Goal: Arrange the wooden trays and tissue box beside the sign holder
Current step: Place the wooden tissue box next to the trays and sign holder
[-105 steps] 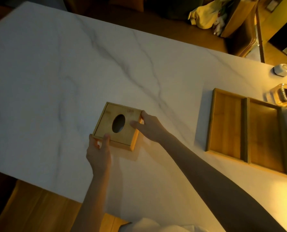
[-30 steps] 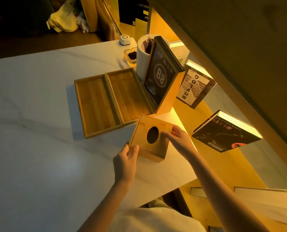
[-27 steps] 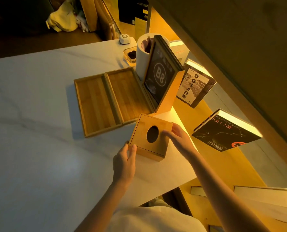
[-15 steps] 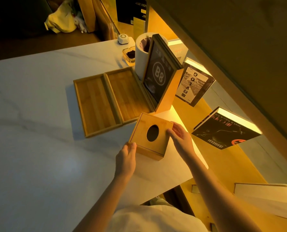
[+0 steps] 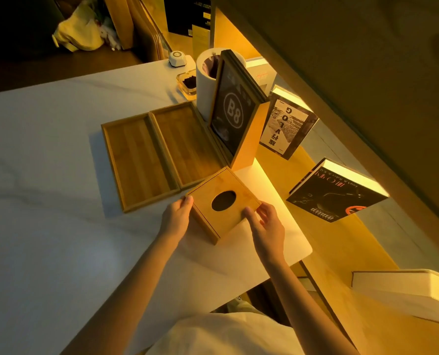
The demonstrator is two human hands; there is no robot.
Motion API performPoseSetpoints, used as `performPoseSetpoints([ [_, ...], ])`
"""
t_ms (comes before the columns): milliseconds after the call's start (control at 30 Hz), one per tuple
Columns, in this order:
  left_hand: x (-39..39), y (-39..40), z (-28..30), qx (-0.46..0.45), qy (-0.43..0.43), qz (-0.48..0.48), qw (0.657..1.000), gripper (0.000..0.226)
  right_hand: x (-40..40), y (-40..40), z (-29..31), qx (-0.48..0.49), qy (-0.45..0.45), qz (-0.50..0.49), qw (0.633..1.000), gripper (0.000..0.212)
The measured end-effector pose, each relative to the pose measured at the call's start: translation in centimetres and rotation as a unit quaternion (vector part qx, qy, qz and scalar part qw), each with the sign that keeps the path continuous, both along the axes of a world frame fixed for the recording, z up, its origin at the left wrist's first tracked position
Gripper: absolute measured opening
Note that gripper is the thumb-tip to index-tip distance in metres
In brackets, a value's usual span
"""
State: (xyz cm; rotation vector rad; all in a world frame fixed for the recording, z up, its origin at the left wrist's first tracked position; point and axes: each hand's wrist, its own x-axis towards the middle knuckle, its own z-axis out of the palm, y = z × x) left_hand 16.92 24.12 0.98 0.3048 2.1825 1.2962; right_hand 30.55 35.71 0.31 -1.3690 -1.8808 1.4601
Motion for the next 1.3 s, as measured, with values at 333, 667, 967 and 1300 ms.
performPoseSetpoints([
  [333,-1.3,1.3,0.3,-0.005,0.019,-0.036,0.999,0.04,0.1,-1.5,-0.4,0.038,-0.023,-0.036,0.998,0.045],
  [667,0.6,-0.8,-0.7,-0.12,0.282,-0.166,0.937,0.059,0.6,-1.2,0.7,0.286,-0.066,0.055,0.954,0.045],
  [967,1.0,-1.7,-1.9,-0.171,0.349,-0.253,0.886,0.068,0.9,-2.9,-1.8,0.283,-0.203,0.221,0.911,0.061],
  [1300,0.4,0.2,-1.3,-0.153,0.341,-0.273,0.887,0.065,0.7,-1.4,-1.3,0.291,-0.219,0.212,0.907,0.064],
])
